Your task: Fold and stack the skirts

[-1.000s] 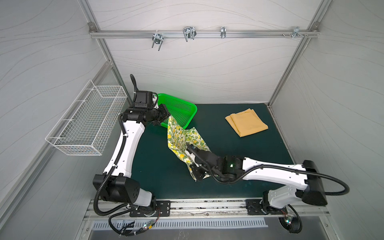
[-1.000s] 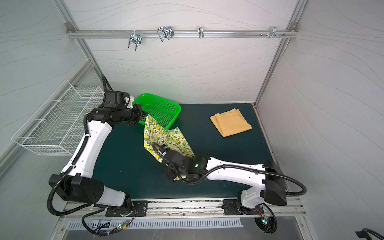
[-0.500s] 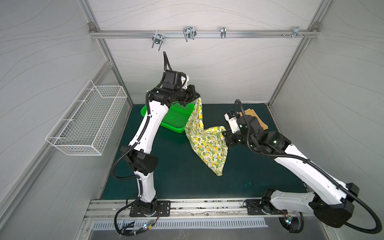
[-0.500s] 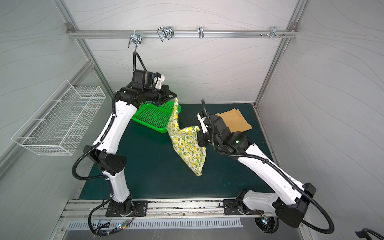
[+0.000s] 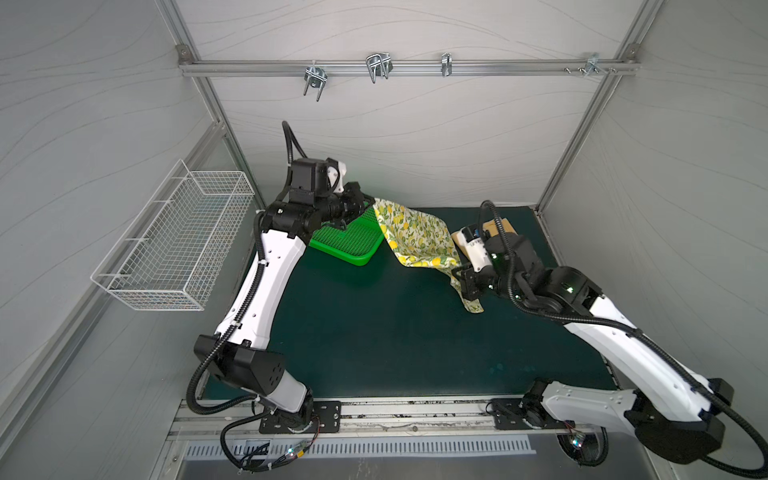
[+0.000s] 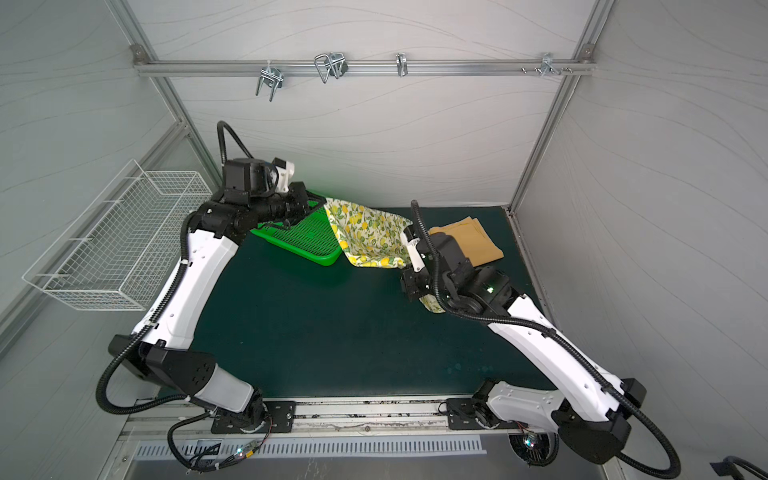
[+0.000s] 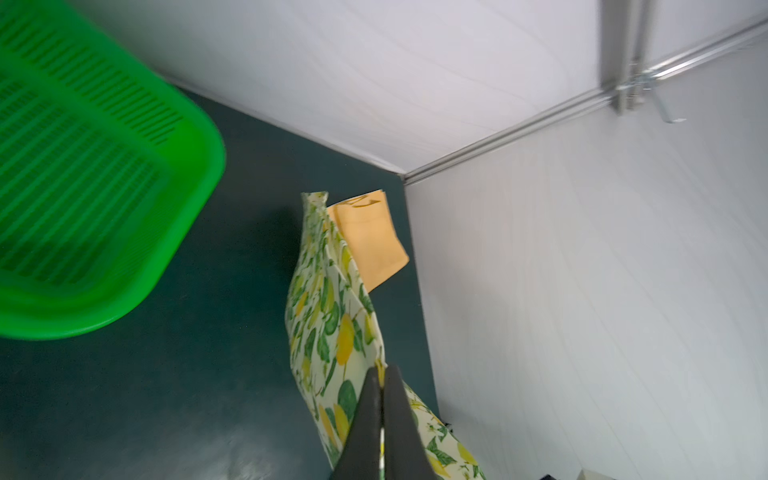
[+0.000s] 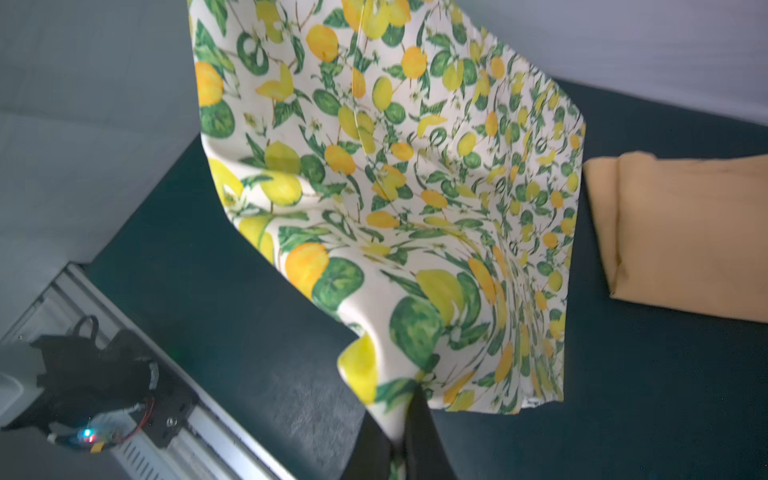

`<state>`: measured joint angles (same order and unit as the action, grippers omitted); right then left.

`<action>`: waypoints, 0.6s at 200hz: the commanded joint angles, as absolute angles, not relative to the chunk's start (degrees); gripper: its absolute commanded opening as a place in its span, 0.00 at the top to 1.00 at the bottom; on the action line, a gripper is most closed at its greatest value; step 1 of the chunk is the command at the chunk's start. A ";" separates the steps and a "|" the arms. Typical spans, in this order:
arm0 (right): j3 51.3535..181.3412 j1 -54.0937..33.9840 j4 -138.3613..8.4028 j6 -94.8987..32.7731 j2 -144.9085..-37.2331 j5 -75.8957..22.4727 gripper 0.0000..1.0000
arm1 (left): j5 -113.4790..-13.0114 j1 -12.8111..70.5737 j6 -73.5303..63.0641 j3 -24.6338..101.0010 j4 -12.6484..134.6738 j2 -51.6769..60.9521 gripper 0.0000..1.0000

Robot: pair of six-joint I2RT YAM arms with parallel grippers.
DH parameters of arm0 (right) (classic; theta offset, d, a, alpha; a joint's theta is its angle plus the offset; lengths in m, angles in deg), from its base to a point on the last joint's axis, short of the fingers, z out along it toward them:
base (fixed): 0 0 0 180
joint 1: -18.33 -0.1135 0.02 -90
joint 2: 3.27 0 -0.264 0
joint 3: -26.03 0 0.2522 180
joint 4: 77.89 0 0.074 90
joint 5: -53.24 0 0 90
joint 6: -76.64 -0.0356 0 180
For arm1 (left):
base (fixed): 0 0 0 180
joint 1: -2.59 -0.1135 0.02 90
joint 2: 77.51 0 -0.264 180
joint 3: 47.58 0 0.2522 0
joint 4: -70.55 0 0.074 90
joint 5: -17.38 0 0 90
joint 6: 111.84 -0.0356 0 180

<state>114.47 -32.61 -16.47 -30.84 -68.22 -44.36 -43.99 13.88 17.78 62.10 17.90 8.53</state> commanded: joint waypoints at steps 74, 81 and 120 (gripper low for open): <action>100.72 -55.97 -30.39 -48.37 -82.59 -39.19 0.95 | -48.28 -0.82 16.81 23.69 25.48 -9.51 1.00; 100.53 -57.49 -31.35 -49.11 -83.80 -39.10 0.95 | -49.47 -1.23 16.48 22.60 24.67 -11.05 1.00; 102.50 -64.52 -32.69 -51.64 -89.96 -41.22 0.95 | -54.27 -2.93 16.43 17.20 22.84 -19.23 1.00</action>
<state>100.96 -61.40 -30.44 -48.17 -87.65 -39.94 -50.18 -2.03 17.36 18.96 23.65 -15.86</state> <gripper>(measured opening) 0.071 0.047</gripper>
